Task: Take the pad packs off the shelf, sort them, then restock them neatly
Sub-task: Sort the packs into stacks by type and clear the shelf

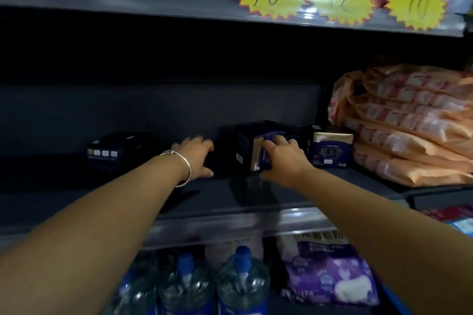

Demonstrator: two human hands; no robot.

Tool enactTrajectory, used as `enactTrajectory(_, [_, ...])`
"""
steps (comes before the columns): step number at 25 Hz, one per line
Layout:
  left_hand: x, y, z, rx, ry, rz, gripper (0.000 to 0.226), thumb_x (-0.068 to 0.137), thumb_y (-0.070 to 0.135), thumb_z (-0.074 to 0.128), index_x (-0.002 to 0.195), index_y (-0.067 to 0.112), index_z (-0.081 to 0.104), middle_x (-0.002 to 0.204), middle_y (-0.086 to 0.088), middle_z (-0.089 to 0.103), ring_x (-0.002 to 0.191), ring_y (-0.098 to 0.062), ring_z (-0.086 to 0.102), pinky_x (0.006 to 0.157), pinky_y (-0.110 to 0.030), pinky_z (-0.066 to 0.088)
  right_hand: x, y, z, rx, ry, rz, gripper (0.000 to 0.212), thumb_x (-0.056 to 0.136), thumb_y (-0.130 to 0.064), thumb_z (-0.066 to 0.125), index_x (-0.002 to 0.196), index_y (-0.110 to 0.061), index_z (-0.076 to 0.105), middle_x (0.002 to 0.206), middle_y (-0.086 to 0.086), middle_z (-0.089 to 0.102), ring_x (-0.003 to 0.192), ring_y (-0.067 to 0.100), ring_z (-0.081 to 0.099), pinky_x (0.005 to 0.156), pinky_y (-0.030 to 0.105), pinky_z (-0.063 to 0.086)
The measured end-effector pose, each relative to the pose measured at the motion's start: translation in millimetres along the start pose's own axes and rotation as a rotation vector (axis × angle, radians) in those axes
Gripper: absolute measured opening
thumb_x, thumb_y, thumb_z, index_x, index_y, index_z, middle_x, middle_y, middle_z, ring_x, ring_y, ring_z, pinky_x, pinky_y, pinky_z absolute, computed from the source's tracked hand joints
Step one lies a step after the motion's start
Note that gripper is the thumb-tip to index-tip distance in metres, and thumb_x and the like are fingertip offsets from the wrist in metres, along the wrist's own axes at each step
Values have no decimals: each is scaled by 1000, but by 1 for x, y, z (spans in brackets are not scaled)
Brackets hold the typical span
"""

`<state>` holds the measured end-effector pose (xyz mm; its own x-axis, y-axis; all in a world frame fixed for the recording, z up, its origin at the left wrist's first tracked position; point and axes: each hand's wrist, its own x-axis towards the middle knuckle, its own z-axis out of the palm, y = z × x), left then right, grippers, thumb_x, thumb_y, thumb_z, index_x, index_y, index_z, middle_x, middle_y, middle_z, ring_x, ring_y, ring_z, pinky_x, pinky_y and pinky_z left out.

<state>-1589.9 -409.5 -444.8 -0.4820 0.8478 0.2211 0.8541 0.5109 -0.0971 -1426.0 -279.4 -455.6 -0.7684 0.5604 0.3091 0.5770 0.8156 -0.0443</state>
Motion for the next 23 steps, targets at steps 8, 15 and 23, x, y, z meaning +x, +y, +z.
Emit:
enactTrajectory(8, [38,-40,21,104,8,-146,71,81,45,64,140,22,30,144,-3,29,132,-26,28,105,-42,28,84,-12,21,168,21,272,111,74,-68,60,150,-30,-11,156,3,-26,141,46,-13,109,68,7])
enactTrajectory(15, [42,-53,21,101,38,-177,73,82,46,63,141,23,27,145,-1,27,133,-25,25,108,-43,25,94,-20,29,189,192,194,76,79,-51,67,139,-21,33,145,10,15,129,41,17,109,55,27])
enactTrajectory(23, [35,-94,22,117,30,-401,91,78,60,59,147,18,15,154,-8,14,143,-33,5,113,-58,10,95,-102,32,246,326,-133,66,78,-50,65,133,-20,42,139,9,22,122,35,24,104,45,31])
